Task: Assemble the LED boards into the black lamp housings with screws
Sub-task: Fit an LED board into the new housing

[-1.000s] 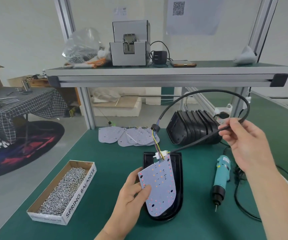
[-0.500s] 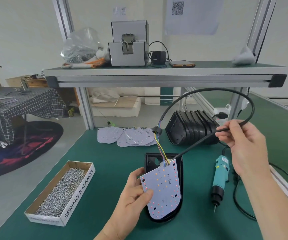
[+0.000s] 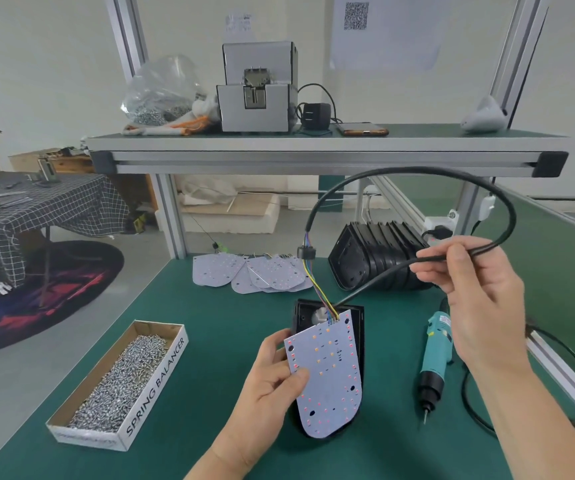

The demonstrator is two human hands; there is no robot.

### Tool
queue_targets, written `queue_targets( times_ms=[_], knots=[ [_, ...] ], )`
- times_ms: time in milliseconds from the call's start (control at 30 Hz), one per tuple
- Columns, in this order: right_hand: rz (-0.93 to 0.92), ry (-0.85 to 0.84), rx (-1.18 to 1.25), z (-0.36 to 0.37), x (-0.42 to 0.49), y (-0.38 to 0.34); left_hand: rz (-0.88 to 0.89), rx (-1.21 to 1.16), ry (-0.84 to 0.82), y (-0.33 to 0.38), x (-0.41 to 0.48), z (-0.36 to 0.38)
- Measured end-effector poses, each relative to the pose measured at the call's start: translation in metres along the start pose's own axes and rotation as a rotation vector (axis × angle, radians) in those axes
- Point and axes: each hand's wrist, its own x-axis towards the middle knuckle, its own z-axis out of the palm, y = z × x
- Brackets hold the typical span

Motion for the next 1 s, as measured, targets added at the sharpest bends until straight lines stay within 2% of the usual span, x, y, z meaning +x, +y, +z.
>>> queue_targets(
  times_ms=[100, 200, 300, 367, 400, 467, 533, 600, 633, 667, 767, 833, 867, 1000],
  knots=[
    [-0.033, -0.183, -0.078, -0.007, -0.001, -0.007, -0.055, -0.125, 0.033, 0.0, 0.002, -0.001],
    [0.083, -0.43, -0.23, -0.008, 0.001, -0.011, -0.126, -0.239, 0.043, 0.0, 0.005, -0.004],
    [0.183, -0.476, -0.39, -0.003, 0.001, -0.006, -0.229, -0.395, 0.051, 0.002, 0.012, -0.003],
    [0.265, -0.592, -0.48, -0.001, 0.001, 0.0, -0.284, -0.533, 0.047, 0.007, 0.017, -0.004],
    [0.344, -0.654, -0.442, -0.001, 0.001, 0.003, -0.306, -0.59, 0.044, 0.012, 0.02, -0.004],
    [0.523, -0.719, -0.154, 0.0, 0.001, 0.009, -0.354, -0.665, 0.085, 0.018, 0.027, -0.007],
    [0.6, -0.639, 0.202, 0.002, 0.004, 0.017, -0.417, -0.745, 0.134, 0.024, 0.033, -0.01],
    [0.739, -0.467, 0.574, 0.007, 0.008, 0.025, -0.463, -0.805, 0.135, 0.028, 0.037, -0.011],
    [0.81, -0.413, 0.7, 0.011, 0.007, 0.028, -0.484, -0.828, 0.123, 0.031, 0.038, -0.011],
    [0.841, -0.419, 0.706, 0.017, 0.003, 0.031, -0.503, -0.849, 0.108, 0.034, 0.039, -0.01],
    [0.806, -0.599, 0.357, 0.039, -0.018, 0.041, -0.526, -0.874, 0.109, 0.039, 0.044, -0.01],
    [0.726, -0.64, 0.137, 0.048, -0.025, 0.04, -0.515, -0.866, 0.105, 0.042, 0.046, -0.013],
    [0.635, -0.628, 0.007, 0.049, -0.025, 0.04, -0.508, -0.856, 0.104, 0.045, 0.046, -0.015],
    [0.134, -0.572, -0.764, 0.039, -0.011, 0.052, -0.539, -0.83, 0.133, 0.047, 0.045, -0.026]
  ],
)
